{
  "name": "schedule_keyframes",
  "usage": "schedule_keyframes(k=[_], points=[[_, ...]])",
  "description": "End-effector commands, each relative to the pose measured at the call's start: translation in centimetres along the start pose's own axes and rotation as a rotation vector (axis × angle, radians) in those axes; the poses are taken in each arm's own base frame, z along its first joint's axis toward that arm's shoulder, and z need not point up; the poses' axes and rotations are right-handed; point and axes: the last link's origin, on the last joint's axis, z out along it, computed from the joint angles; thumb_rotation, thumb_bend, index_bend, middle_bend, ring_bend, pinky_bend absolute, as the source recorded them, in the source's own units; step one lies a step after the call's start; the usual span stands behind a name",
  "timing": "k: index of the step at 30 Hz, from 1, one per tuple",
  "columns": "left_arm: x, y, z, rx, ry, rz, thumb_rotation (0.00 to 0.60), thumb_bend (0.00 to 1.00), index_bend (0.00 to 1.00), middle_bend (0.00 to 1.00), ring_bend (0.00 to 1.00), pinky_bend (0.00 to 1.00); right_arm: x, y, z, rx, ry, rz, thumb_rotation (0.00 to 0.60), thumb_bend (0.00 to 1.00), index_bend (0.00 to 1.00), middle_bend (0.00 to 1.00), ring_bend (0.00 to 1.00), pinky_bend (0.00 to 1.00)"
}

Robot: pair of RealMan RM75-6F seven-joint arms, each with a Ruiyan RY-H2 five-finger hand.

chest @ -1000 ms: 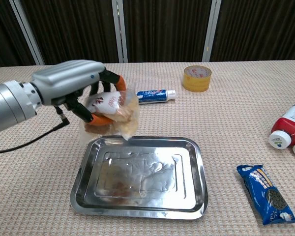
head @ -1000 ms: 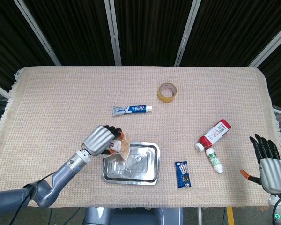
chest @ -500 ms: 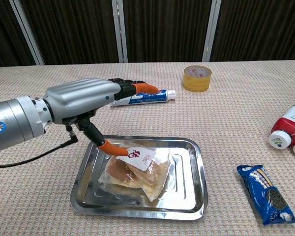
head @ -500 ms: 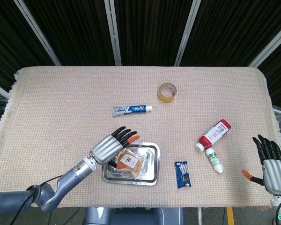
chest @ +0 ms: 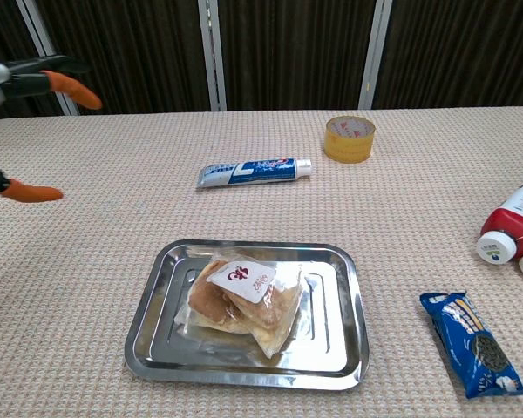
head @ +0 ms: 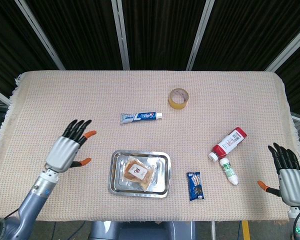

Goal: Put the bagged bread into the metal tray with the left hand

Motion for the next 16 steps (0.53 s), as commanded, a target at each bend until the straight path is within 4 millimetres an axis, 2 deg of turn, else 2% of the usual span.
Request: schedule_keyframes(k=[1, 8, 16], points=[[0.8, -2.2, -3.6, 0.107, -0.011, 0.024, 0.573, 0.09, 0.22, 0.0, 0.0, 0.0, 0.0, -0.1, 0.2, 0.006, 0.0, -0.002, 0.6, 0.0, 0.0, 0.0, 0.0, 0.0], [1.6, -4.9, -8.8, 0.245, -0.026, 0.044, 0.574, 0.09, 0.21, 0.0, 0.0, 0.0, 0.0, -0.5, 0.5, 0.019, 0.004, -0.012, 0.6, 0.0, 0.0, 0.0, 0.0, 0.0], [2.0, -5.5, -11.3, 0.307, -0.039, 0.033, 0.574, 0.09, 0.21, 0.0, 0.0, 0.0, 0.0, -0.9, 0.6, 0.03, 0.009, -0.017, 0.6, 0.0, 0.0, 0.0, 0.0, 0.0]])
